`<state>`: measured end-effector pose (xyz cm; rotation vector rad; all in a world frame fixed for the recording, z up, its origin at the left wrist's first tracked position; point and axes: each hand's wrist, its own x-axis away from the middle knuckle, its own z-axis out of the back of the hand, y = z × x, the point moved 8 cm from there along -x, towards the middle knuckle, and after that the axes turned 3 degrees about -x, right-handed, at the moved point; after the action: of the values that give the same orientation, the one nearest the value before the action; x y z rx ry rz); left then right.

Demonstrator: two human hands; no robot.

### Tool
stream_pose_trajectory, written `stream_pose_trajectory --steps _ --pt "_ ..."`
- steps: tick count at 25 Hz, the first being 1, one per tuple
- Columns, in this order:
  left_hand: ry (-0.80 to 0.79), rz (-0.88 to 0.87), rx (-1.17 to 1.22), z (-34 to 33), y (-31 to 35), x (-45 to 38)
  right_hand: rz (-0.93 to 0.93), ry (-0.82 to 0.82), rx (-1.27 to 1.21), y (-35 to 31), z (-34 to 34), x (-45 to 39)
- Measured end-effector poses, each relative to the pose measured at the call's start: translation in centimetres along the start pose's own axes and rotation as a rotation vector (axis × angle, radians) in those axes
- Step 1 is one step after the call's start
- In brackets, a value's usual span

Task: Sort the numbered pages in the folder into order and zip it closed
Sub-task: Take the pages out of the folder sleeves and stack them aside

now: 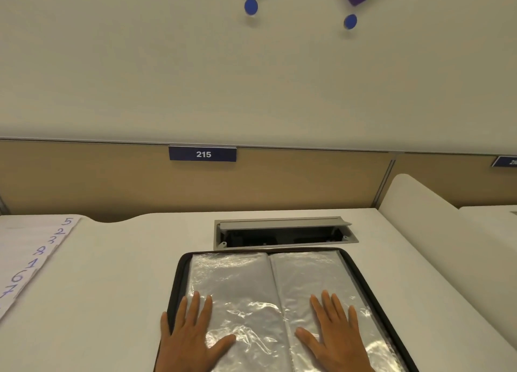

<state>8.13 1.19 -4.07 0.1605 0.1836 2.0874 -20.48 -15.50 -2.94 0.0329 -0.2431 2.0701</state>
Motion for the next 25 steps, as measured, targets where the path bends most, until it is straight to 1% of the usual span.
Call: stream_pose_trajectory --steps 4,9,18,20,25 --pt "0.074 -0.060 -0.022 -0.5 4.3 -1.5 -0.016 -0.003 0.025 4.0 1.0 -1.2" --pt "0.051 -0.064 -0.013 -2.0 9.3 -3.4 -0.013 0.002 0.028 9.0 2.1 -2.8" --pt "0.072 -0.043 -0.018 -3.6 17.6 -6.9 0.011 0.013 0.067 17.7 3.8 -6.9" --pt "0.103 -0.047 -0.035 -3.5 18.8 -7.5 0.018 0.009 0.071 18.8 4.1 -7.7" --pt "0.074 -0.016 -0.010 -4.4 21.7 -8.7 0.015 0.023 0.062 22.0 4.7 -9.3"
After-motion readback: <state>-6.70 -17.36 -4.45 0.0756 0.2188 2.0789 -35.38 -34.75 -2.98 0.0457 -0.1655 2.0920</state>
